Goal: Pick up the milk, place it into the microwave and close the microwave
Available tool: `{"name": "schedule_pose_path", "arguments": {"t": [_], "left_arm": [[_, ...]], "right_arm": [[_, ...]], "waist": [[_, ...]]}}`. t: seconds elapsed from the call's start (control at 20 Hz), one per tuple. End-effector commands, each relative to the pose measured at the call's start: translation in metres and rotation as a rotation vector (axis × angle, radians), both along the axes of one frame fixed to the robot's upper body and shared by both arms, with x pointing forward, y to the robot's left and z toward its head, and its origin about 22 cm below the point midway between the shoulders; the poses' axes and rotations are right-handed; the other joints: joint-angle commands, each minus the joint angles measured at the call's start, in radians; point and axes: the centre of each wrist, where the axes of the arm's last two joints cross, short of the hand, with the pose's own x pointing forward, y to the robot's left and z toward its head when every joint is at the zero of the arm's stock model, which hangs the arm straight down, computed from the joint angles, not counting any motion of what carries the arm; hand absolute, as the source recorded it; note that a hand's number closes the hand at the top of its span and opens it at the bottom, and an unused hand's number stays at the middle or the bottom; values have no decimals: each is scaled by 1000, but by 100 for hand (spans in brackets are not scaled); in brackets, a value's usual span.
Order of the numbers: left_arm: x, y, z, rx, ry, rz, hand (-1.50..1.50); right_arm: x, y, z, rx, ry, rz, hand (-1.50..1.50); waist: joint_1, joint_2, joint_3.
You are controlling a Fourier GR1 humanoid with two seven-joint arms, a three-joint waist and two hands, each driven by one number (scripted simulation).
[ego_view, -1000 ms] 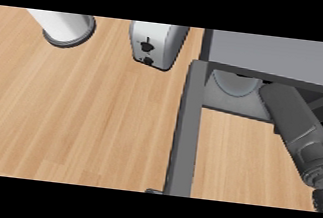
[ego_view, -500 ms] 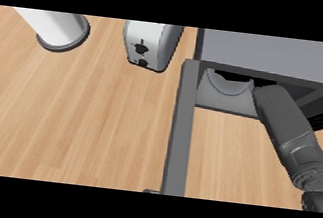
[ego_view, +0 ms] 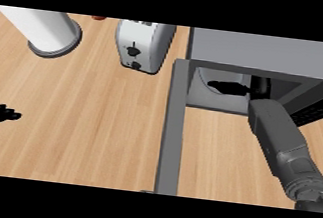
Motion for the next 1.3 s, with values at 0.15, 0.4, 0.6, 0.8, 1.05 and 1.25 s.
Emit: {"name": "schedule_pose_path", "arguments": {"t": [0.15,0.4,0.6,0.8,1.05,1.25], "left_arm": [[7,-36,2,-12,43,-63,150],[13,-50,6,-7,70,-101,150],[18,-52,1,-9,117,-117,150],[13,-71,-10,24,99,-188,150],[23,-100,1,66,64,-227,150],[45,-130,0,127,57,-242,150]], "right_arm": [[-32,7,-46,207,36,123,-150],[-48,-1,-62,263,62,171,-150],[-75,12,-87,255,79,174,-150],[-106,-21,-103,241,86,181,-150],[-153,-38,-119,268,85,127,-150],[-183,-51,-112,259,95,116,-150]], "waist": [[-36,-16,-1],[-55,-25,-3],[-65,-29,-4],[-70,-30,-4],[-86,-34,-5],[-94,-32,-6]]}}
